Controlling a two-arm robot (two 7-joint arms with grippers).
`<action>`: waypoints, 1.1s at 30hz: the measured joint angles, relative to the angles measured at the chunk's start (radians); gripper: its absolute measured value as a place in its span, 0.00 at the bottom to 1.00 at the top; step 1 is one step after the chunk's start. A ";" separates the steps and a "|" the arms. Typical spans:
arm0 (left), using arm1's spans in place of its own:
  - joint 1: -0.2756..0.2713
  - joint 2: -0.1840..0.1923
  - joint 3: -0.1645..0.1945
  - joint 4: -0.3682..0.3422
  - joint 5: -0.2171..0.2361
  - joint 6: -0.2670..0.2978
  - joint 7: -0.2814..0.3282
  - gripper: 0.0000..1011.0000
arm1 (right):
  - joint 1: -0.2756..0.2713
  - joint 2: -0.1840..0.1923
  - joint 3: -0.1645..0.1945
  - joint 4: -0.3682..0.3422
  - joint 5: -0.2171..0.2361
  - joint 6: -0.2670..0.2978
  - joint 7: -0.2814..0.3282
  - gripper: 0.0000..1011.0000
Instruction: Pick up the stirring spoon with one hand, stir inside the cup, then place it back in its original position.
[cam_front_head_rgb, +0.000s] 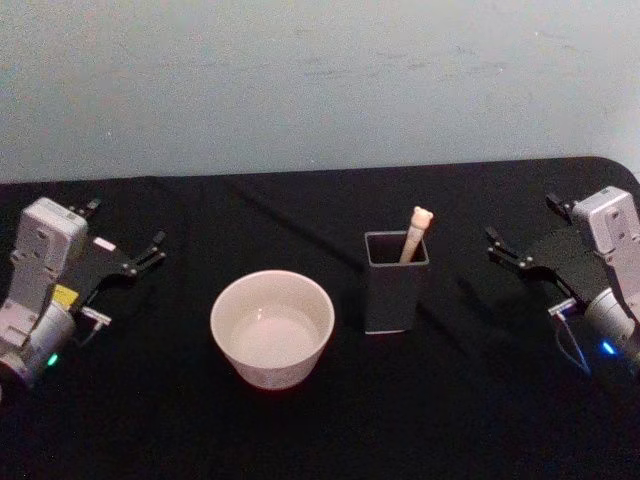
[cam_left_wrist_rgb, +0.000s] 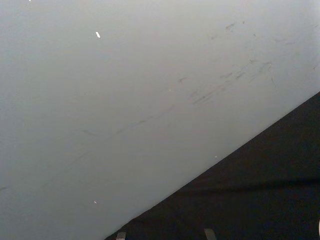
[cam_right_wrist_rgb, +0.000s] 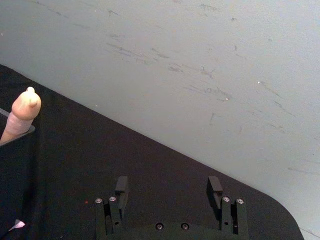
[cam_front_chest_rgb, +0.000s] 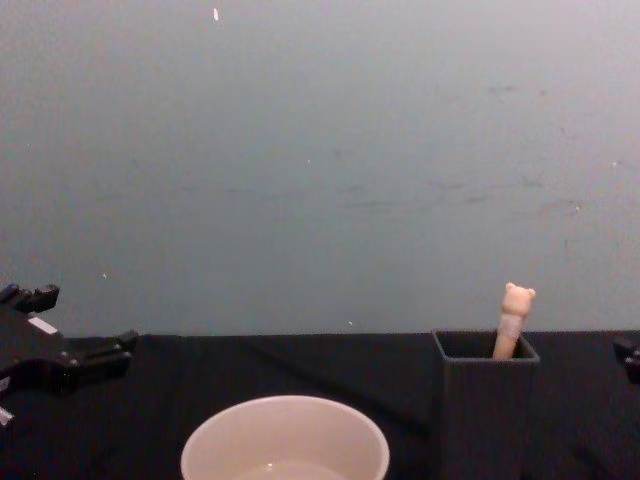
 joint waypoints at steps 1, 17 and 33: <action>0.000 0.000 0.000 0.000 0.000 0.000 0.000 0.99 | 0.000 0.000 0.000 0.000 0.000 0.000 0.000 0.99; 0.000 0.000 0.000 0.000 0.000 0.000 0.000 0.99 | 0.000 0.000 0.000 0.000 0.000 0.000 0.000 0.99; 0.000 0.000 0.000 0.000 0.000 0.000 0.000 0.99 | 0.000 0.000 0.000 0.000 0.000 0.000 0.000 0.99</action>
